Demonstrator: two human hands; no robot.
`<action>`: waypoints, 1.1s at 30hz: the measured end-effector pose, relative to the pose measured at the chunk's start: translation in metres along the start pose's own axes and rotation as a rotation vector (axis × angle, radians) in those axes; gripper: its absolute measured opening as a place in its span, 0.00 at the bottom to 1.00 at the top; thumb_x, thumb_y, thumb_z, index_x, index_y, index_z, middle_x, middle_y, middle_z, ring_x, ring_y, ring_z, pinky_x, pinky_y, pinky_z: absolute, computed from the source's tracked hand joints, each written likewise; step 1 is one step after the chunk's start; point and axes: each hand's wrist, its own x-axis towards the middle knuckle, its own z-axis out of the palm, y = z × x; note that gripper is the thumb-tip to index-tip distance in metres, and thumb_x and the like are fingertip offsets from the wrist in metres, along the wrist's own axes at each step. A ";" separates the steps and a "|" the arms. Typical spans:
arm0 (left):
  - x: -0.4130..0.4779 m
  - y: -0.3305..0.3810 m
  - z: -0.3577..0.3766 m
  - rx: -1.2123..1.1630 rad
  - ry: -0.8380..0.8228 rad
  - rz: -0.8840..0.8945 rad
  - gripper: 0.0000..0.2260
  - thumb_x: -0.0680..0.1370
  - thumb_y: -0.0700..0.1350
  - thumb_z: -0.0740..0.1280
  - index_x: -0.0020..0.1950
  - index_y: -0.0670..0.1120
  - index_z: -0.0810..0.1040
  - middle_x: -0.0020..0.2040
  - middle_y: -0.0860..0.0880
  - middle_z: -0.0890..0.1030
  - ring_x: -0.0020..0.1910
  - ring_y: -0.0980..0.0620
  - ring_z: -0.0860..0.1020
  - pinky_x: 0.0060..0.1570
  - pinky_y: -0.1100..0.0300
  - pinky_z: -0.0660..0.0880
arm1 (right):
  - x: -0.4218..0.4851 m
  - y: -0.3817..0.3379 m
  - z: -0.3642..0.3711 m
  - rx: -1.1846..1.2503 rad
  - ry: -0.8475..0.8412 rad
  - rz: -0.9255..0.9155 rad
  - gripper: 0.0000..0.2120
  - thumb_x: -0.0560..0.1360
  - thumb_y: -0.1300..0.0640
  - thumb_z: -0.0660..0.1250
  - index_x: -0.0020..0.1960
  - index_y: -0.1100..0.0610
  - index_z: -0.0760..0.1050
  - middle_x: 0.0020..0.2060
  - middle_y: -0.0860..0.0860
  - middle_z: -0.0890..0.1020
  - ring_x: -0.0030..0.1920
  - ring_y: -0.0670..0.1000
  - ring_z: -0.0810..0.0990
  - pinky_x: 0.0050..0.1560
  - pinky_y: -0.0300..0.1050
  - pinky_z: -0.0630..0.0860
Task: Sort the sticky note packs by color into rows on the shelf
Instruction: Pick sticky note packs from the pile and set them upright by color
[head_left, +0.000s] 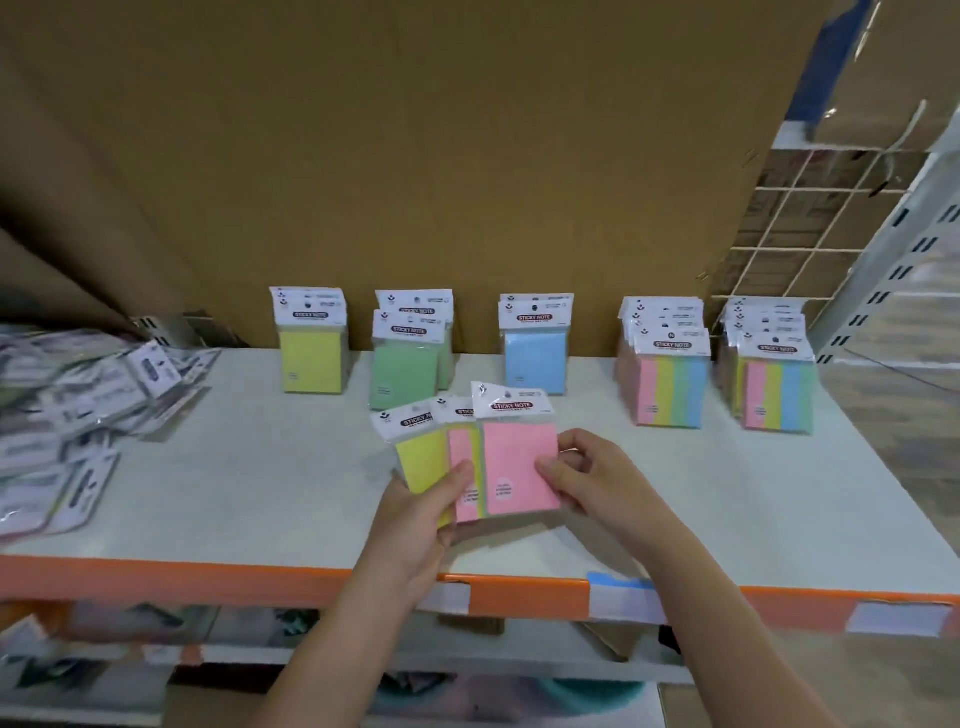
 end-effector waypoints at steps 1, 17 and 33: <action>0.000 0.006 -0.009 0.008 0.008 0.004 0.16 0.76 0.37 0.68 0.64 0.41 0.77 0.53 0.42 0.85 0.51 0.43 0.84 0.48 0.44 0.82 | 0.004 -0.002 0.011 -0.009 0.000 0.001 0.06 0.79 0.59 0.68 0.52 0.62 0.76 0.35 0.55 0.81 0.29 0.43 0.73 0.29 0.33 0.67; -0.001 0.091 -0.186 -0.132 0.249 0.159 0.14 0.75 0.26 0.66 0.54 0.43 0.74 0.43 0.43 0.86 0.37 0.50 0.86 0.30 0.58 0.81 | 0.113 -0.065 0.205 -0.216 0.162 -0.166 0.08 0.77 0.57 0.69 0.41 0.52 0.72 0.29 0.47 0.77 0.28 0.43 0.75 0.34 0.42 0.73; -0.011 0.119 -0.276 -0.111 0.198 0.093 0.23 0.74 0.25 0.66 0.44 0.56 0.83 0.39 0.52 0.85 0.43 0.50 0.85 0.44 0.40 0.82 | 0.229 -0.089 0.368 -0.518 0.334 -0.056 0.13 0.80 0.62 0.57 0.64 0.63 0.68 0.56 0.61 0.77 0.55 0.61 0.76 0.46 0.45 0.66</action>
